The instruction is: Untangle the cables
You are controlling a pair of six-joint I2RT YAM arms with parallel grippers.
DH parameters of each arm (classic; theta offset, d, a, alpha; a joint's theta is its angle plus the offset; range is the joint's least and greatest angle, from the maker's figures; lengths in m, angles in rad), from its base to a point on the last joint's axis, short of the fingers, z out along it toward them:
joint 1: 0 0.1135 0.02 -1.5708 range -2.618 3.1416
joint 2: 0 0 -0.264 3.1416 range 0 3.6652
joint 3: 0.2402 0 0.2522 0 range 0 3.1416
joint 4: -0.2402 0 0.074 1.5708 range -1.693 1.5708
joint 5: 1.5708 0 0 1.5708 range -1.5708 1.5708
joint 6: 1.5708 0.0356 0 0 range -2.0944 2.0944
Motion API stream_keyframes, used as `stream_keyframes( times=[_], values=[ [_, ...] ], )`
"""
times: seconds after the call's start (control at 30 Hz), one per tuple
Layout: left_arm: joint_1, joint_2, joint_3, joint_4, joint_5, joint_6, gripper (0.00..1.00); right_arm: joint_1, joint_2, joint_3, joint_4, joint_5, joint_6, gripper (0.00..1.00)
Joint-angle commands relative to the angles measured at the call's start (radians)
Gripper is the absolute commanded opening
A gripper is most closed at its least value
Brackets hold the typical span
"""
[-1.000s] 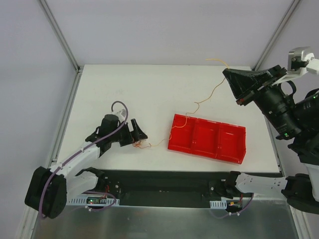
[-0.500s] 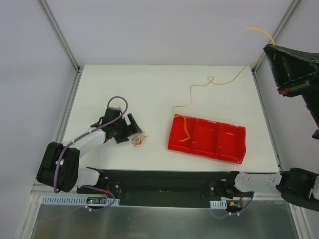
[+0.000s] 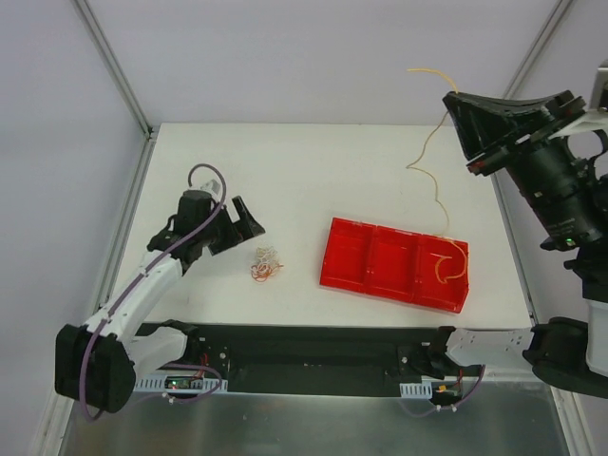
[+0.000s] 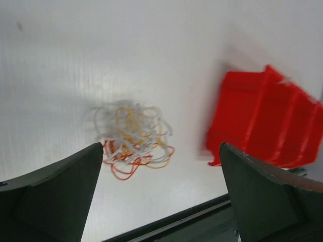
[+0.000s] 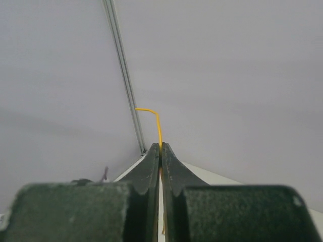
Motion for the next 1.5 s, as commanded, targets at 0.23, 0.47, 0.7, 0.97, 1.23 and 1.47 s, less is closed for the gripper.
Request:
stream_keyframes(
  times=[0.23, 0.47, 0.7, 0.97, 1.23, 1.47],
  values=[
    [0.05, -0.064, 0.479, -0.052, 0.042, 0.081, 0.99, 0.003, -0.026, -0.12, 0.026, 0.07, -0.029, 0.01],
    [0.05, -0.015, 0.597, 0.029, 0.117, 0.05, 0.99, -0.063, -0.071, -0.411, 0.119, 0.062, 0.003, 0.01],
    [0.05, 0.059, 0.561, 0.063, 0.106, 0.153, 0.99, -0.282, 0.017, -0.34, 0.108, -0.2, 0.206, 0.01],
    [0.072, 0.154, 0.496, 0.067, 0.235, 0.17, 0.99, -0.324, 0.138, -0.062, -0.036, -0.292, 0.218, 0.01],
    [0.116, 0.194, 0.493, 0.076, 0.287, 0.129, 0.99, -0.327, 0.144, -0.029, -0.097, -0.26, 0.175, 0.01],
    [0.144, 0.223, 0.479, 0.112, 0.361, 0.066, 0.99, -0.336, 0.069, -0.322, 0.033, -0.272, 0.22, 0.01]
  ],
)
